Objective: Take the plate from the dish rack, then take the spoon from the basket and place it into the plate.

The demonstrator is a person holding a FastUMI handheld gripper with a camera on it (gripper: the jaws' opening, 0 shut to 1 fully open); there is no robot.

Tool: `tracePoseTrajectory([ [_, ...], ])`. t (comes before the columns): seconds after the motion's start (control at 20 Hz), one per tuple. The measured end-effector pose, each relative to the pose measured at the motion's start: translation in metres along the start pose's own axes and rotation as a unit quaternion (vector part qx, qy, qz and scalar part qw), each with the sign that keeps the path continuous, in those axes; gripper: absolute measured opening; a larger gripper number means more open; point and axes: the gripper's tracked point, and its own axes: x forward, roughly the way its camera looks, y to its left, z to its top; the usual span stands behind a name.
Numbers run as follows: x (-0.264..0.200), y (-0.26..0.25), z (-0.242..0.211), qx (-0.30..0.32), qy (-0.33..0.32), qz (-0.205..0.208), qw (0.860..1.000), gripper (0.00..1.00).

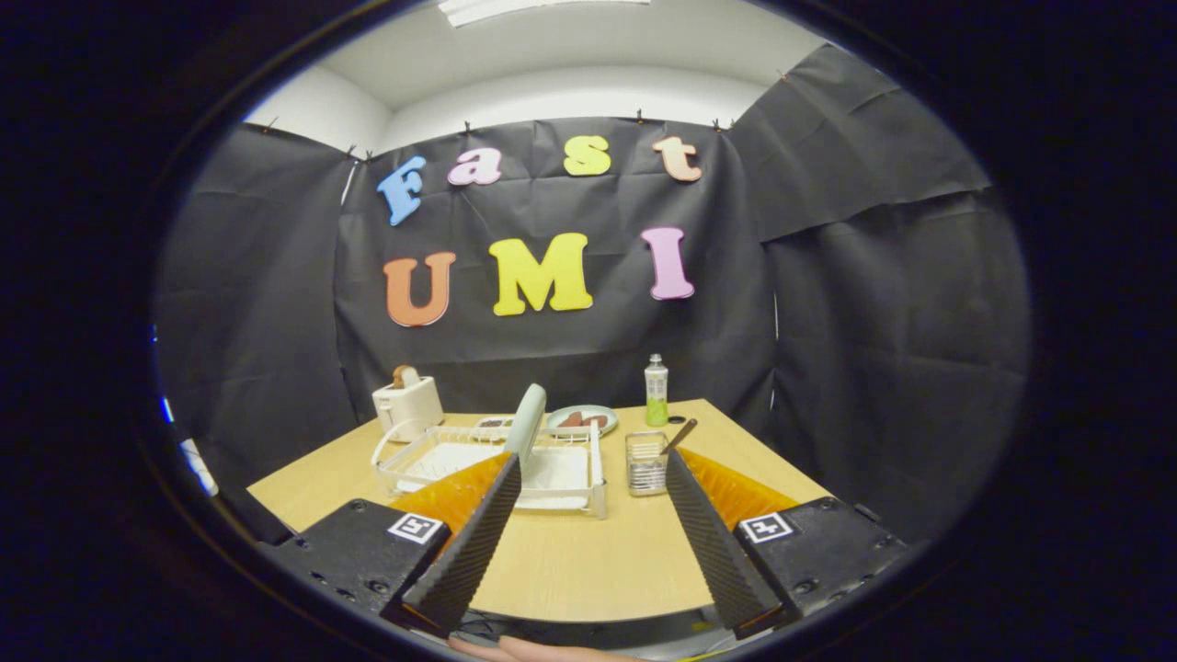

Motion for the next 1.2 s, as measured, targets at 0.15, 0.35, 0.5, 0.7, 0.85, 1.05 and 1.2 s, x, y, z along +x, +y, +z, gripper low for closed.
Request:
tracePoseTrajectory([
  [0.15, 0.0, 0.002, -0.001, -0.005, 0.0, 0.004, 1.0, 1.0],
  [0.35, 0.007, 0.0, 0.001, -0.012, -0.004, -0.007, 1.0, 1.0],
  [0.5, 0.017, 0.003, 0.004, -0.019, 0.0, -0.008, 1.0, 1.0],
  [0.7, 0.037, 0.012, 0.008, -0.027, 0.013, -0.004, 1.0, 1.0],
  [0.85, 0.055, 0.017, 0.019, -0.037, 0.018, -0.002, 0.999, 1.0],
  [1.05, 0.09, 0.03, 0.045, -0.06, 0.026, 0.0, 0.998, 1.0],
  [1.2, 0.121, 0.044, 0.066, -0.077, 0.044, 0.003, 0.996, 1.0],
])
